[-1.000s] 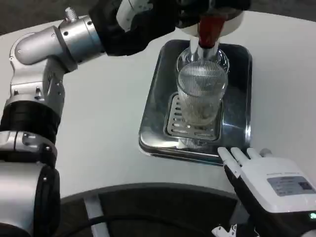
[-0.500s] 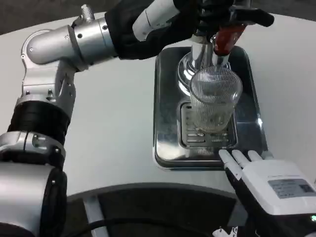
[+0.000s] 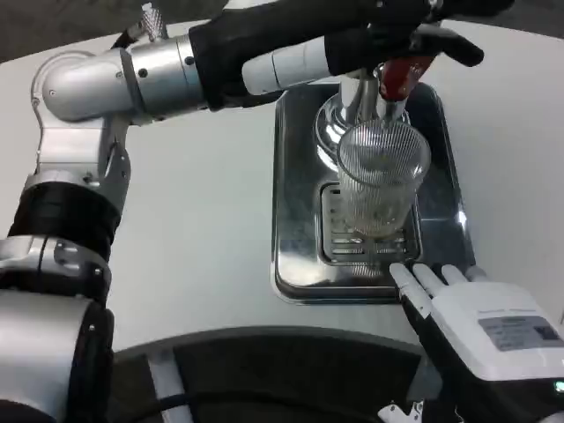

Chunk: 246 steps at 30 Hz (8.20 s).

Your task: Grasp the cup under the faucet to collect the drink, then remove the cup.

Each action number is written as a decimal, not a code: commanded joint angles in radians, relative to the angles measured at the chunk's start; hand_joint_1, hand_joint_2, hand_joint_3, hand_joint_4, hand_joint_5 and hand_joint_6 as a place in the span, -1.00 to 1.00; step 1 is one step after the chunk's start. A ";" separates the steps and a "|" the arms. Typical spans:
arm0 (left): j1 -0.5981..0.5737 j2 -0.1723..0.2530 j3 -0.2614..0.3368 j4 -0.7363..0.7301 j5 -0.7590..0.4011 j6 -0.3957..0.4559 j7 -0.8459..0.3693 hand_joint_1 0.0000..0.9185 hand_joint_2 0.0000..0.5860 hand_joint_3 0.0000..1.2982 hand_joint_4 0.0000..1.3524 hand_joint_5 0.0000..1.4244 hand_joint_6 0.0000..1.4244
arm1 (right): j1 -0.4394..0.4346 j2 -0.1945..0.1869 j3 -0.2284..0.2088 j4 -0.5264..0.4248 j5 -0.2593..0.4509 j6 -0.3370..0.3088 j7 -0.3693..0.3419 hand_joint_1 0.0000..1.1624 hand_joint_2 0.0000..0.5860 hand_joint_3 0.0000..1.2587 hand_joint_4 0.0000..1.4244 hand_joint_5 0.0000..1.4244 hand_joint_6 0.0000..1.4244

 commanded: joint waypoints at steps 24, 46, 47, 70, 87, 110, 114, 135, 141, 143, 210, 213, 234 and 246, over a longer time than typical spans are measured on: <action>0.050 0.041 -0.108 0.058 0.089 -0.180 0.008 -1.00 -0.75 -0.89 -0.99 -0.82 -0.99 | -0.097 -0.026 -0.112 0.082 0.156 0.093 -0.098 0.04 0.01 -1.00 -1.00 -1.00 -1.00; 0.072 0.061 -0.134 0.043 0.089 -0.217 0.013 -1.00 -0.74 -0.89 -0.98 -0.80 -0.99 | -0.146 -0.123 -0.235 0.239 0.596 0.197 -0.307 -0.07 -0.13 -1.00 -1.00 -1.00 -0.96; 0.072 0.062 -0.134 0.043 0.089 -0.217 0.013 -1.00 -0.74 -0.89 -0.98 -0.80 -0.99 | -0.147 -0.129 -0.238 0.248 0.618 0.196 -0.321 -0.07 -0.13 -1.00 -1.00 -1.00 -0.96; 0.096 0.086 -0.153 0.038 0.110 -0.239 0.049 -1.00 -0.73 -0.89 -1.00 -0.83 -1.00 | -0.263 -0.179 -0.231 0.499 0.915 0.137 -0.665 -0.02 -0.17 -1.00 -1.00 -1.00 -0.97; 0.109 0.099 -0.161 0.037 0.107 -0.236 0.068 -1.00 -0.73 -0.87 -1.00 -0.83 -1.00 | -0.396 -0.231 -0.161 0.634 0.979 0.160 -0.678 -0.20 -0.38 -1.00 -1.00 -1.00 -1.00; 0.118 0.103 -0.161 0.028 0.103 -0.236 0.074 -1.00 -0.73 -0.86 -0.99 -0.83 -1.00 | -0.523 -0.244 -0.118 0.749 1.009 0.142 -0.694 -0.23 -0.36 -1.00 -1.00 -1.00 -1.00; 0.121 0.104 -0.162 0.025 0.103 -0.237 0.075 -1.00 -0.73 -0.86 -0.99 -0.83 -1.00 | -0.540 -0.243 -0.109 0.763 1.015 0.143 -0.695 -0.23 -0.36 -1.00 -1.00 -1.00 -1.00; 0.132 0.119 -0.157 0.014 0.097 -0.233 0.081 -1.00 -0.73 -0.86 -0.99 -0.83 -1.00 | -0.597 -0.228 -0.077 0.806 1.027 0.146 -0.713 -0.23 -0.36 -1.00 -1.00 -1.00 -1.00; 0.134 0.121 -0.155 0.014 0.097 -0.233 0.085 -1.00 -0.73 -0.86 -0.99 -0.82 -1.00 | -0.611 -0.224 -0.064 0.812 1.029 0.148 -0.716 -0.22 -0.38 -1.00 -1.00 -1.00 -1.00; 0.134 0.122 -0.155 0.014 0.097 -0.232 0.085 -1.00 -0.73 -0.86 -0.99 -0.82 -1.00 | -0.613 -0.222 -0.061 0.814 1.030 0.148 -0.717 -0.22 -0.38 -1.00 -1.00 -1.00 -1.00; 0.067 0.075 0.043 -0.080 -0.131 0.431 0.035 -1.00 -0.69 -1.00 -1.00 -0.91 -0.96 | -0.647 -0.210 -0.040 0.852 1.050 0.146 -0.730 -0.19 -0.33 -1.00 -1.00 -1.00 -1.00; 0.071 0.071 0.056 -0.109 -0.140 0.472 0.032 -1.00 -0.66 -1.00 -1.00 -0.93 -0.98 | -0.648 -0.211 -0.040 0.850 1.049 0.148 -0.734 -0.19 -0.32 -1.00 -1.00 -1.00 -1.00; 0.036 0.099 0.125 -0.230 -0.181 0.586 0.019 -1.00 -0.66 -1.00 -1.00 -0.89 -0.98 | -0.665 -0.213 -0.042 0.867 1.057 0.152 -0.740 -0.18 -0.31 -1.00 -1.00 -1.00 -1.00; 0.134 0.196 0.144 -0.409 -0.201 0.723 -0.005 -1.00 -0.63 -1.00 -1.00 -0.85 -0.95 | -0.650 -0.212 -0.042 0.864 1.062 0.150 -0.740 -0.18 -0.31 -1.00 -1.00 -1.00 -1.00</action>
